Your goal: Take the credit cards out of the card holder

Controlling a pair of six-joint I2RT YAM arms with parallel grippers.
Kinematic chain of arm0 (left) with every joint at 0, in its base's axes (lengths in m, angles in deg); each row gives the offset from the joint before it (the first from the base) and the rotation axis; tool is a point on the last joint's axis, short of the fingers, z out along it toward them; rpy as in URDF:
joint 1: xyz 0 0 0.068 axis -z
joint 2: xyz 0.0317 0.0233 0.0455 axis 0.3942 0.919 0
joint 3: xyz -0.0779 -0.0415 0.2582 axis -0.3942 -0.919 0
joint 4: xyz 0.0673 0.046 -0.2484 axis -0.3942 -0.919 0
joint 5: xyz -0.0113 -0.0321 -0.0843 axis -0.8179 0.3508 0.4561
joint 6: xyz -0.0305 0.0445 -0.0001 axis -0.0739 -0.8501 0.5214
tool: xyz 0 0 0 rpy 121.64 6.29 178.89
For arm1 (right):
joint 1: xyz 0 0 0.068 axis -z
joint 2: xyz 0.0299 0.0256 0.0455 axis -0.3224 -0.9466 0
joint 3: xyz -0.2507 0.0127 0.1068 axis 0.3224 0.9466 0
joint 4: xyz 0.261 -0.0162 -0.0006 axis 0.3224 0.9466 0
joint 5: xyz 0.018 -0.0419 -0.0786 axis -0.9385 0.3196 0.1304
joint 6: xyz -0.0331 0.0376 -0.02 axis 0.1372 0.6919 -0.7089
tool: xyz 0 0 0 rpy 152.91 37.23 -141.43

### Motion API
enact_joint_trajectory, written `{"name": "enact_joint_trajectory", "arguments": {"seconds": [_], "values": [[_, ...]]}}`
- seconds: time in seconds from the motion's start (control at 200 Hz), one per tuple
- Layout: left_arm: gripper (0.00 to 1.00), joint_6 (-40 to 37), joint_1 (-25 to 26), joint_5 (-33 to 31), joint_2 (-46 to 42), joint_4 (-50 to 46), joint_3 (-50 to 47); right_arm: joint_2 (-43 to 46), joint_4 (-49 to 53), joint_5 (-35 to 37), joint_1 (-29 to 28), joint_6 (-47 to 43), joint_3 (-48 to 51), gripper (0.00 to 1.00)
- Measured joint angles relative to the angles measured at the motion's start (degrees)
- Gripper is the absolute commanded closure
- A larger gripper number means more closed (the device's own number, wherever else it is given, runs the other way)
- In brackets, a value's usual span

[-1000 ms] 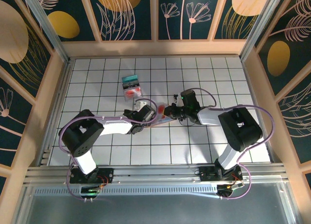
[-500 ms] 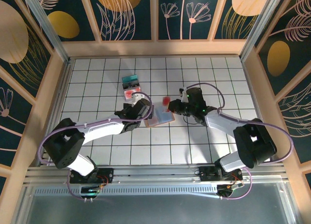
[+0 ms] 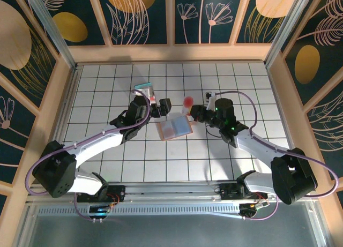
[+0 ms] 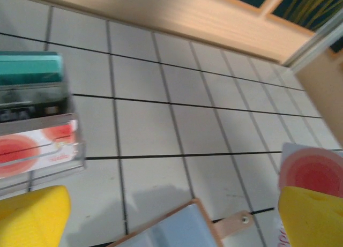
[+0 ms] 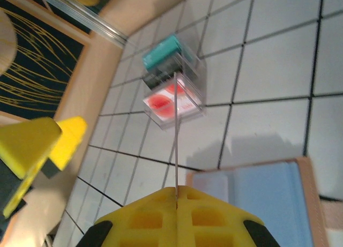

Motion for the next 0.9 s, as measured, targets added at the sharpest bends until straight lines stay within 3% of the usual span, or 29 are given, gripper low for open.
{"name": "enact_joint_trajectory", "arguments": {"seconds": [0.305, 0.515, 0.901], "values": [[0.15, 4.83, -4.90, 17.77, 0.57, 12.76, -1.97, -0.02, -10.38, -5.16, 0.07, 2.56, 0.50, 1.00], [0.17, 7.41, -6.97, 28.02, 2.89, 19.19, -2.36, -0.85, -17.49, -10.14, 0.11, 5.03, 0.50, 1.00], [0.35, 9.97, -6.95, 37.16, 5.38, 24.94, -2.36, -3.74, -25.92, -16.28, 0.11, 9.44, 0.74, 1.00]]}}
